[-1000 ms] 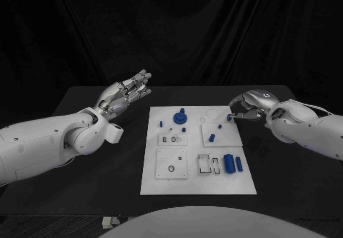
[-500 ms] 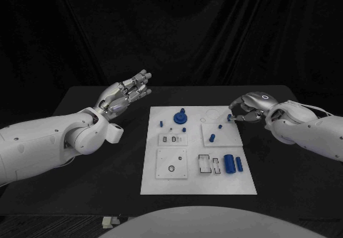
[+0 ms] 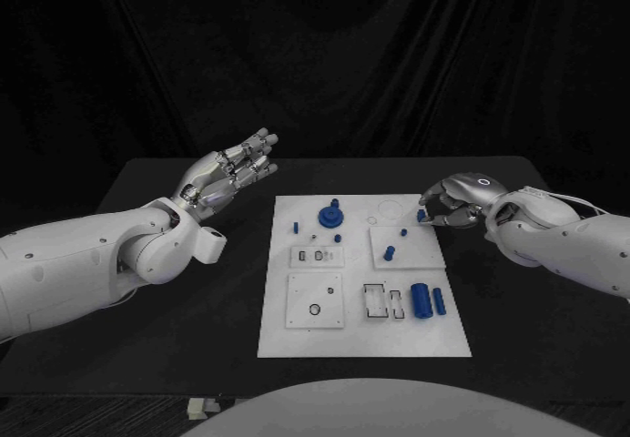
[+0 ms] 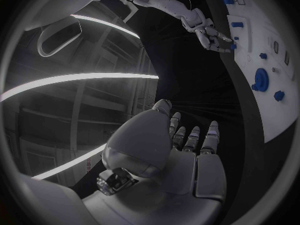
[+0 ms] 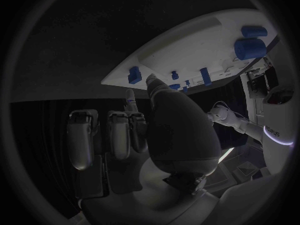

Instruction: Assemble the parts on the task board

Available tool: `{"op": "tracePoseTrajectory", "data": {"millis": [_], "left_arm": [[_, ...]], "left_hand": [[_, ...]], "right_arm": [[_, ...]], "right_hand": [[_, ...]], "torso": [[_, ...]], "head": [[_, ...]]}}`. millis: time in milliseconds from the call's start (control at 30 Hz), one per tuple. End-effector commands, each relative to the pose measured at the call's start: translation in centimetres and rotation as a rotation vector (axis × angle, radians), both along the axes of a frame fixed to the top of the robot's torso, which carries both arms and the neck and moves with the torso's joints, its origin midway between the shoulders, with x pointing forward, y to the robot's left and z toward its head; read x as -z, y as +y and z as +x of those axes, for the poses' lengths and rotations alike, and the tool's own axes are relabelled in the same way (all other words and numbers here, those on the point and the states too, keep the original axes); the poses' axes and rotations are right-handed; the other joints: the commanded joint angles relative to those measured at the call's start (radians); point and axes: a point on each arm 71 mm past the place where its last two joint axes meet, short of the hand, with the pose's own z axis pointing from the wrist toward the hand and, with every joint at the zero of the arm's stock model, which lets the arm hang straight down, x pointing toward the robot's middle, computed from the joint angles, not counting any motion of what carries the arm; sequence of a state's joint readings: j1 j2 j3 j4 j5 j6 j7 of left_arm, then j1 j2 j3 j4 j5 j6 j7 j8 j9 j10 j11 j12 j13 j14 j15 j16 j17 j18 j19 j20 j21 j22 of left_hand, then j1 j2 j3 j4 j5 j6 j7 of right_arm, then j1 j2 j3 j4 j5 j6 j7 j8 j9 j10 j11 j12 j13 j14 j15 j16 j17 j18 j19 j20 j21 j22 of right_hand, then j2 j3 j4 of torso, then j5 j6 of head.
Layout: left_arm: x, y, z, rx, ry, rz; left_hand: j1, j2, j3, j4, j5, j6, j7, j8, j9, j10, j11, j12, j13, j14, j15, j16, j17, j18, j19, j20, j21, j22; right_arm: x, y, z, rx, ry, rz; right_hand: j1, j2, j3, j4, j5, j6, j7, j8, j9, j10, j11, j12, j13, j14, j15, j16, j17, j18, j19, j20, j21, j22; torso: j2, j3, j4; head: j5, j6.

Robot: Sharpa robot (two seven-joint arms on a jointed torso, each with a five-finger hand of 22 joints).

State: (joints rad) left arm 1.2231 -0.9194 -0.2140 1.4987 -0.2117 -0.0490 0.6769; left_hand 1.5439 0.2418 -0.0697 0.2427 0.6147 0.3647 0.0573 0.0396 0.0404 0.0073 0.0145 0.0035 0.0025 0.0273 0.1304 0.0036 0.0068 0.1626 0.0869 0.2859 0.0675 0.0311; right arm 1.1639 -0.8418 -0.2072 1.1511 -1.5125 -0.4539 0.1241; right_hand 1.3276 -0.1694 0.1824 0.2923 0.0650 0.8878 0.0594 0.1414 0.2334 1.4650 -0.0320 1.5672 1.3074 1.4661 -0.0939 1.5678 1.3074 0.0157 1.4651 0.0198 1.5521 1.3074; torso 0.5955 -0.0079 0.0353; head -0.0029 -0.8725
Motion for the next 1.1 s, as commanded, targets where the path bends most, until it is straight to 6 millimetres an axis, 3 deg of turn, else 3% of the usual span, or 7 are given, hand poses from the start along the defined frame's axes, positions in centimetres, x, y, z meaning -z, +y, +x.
{"op": "tracePoseTrajectory", "data": {"millis": [33,1100], "left_arm": [[-0.08,-0.18,-0.08,0.012,-0.006,-0.015],[0.01,-0.30,-0.10,0.020,0.003,-0.015]], "left_hand": [[0.008,0.002,0.006,0.000,0.005,0.004,0.000,0.005,0.001,-0.001,0.005,-0.002,0.000,0.000,0.006,0.005,0.001,0.018,0.006,0.000,0.006,0.002],[0.008,0.001,0.010,-0.002,0.005,0.005,0.000,0.005,0.001,0.000,0.005,-0.001,0.000,0.001,0.008,0.005,0.001,0.018,0.007,0.000,0.006,0.002]], "right_arm": [[0.26,-0.11,-0.02,0.012,0.014,-0.011],[0.70,0.27,0.53,0.017,0.035,-0.027]], "right_hand": [[0.011,0.000,0.002,0.001,-0.003,0.010,0.001,0.005,0.001,0.106,0.008,0.004,0.263,0.105,0.004,0.003,0.263,-0.009,0.090,0.003,-0.006,0.254],[0.022,0.014,0.012,-0.001,0.039,0.012,0.001,0.006,0.000,0.106,0.009,0.004,0.263,0.105,0.007,0.003,0.263,-0.005,0.082,0.007,-0.018,0.249]], "torso": [[0.000,0.0001,0.0002],[0.000,0.0003,0.0006]], "head": [[0.000,0.000],[0.000,0.000]]}}
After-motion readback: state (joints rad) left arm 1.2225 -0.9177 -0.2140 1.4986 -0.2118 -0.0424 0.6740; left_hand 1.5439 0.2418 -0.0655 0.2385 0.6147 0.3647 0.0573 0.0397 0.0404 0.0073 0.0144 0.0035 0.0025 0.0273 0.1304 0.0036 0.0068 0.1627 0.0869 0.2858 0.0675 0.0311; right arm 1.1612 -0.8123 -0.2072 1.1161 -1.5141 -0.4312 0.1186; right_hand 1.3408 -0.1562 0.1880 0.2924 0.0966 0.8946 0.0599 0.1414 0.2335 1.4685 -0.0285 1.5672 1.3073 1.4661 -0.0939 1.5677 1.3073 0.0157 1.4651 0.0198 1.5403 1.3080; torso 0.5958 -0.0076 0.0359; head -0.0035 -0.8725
